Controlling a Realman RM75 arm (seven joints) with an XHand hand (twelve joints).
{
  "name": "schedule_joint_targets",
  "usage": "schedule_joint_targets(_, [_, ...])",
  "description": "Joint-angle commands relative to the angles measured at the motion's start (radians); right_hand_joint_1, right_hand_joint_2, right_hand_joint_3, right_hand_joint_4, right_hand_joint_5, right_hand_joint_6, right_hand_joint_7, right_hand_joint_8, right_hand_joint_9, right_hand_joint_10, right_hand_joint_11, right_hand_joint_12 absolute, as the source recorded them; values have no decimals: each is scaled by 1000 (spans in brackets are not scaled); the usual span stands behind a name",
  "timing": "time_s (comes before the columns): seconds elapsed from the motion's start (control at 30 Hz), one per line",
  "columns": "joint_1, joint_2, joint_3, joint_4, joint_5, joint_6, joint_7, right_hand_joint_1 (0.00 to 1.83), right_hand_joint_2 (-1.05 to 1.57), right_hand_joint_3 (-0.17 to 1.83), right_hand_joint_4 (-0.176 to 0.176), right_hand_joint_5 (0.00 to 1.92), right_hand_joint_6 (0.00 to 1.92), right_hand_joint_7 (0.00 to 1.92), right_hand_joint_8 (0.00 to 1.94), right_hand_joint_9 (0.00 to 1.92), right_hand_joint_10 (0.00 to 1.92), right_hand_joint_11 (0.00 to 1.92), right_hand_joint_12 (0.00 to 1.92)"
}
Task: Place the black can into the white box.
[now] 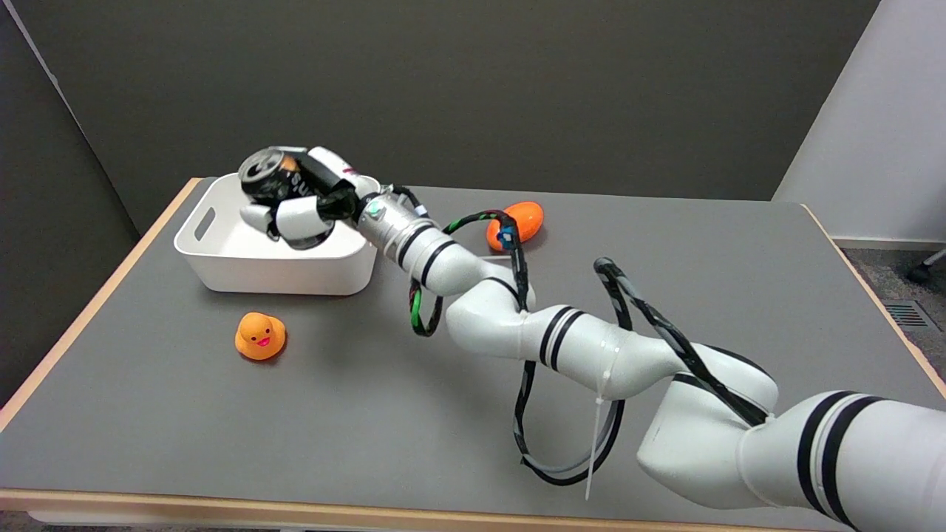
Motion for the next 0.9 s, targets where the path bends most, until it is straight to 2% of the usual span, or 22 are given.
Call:
schedule_joint_targets(0.03, [17,-52,-50,-107,5,-40,-11,1462,1020,672,-93,478,1669,470,1818,624,1921,-1,1921])
schedule_joint_targets(0.4, [85,-67,27,-176,5,-4,-11,1459,1040,640,-95,470,1668,457,1818,614,1921,-1,1921])
schedule_joint_targets(0.9, [182,-94,24,-203,4,-25,-45,1450,1085,565,-96,458,1652,430,1812,598,1921,-1,1921])
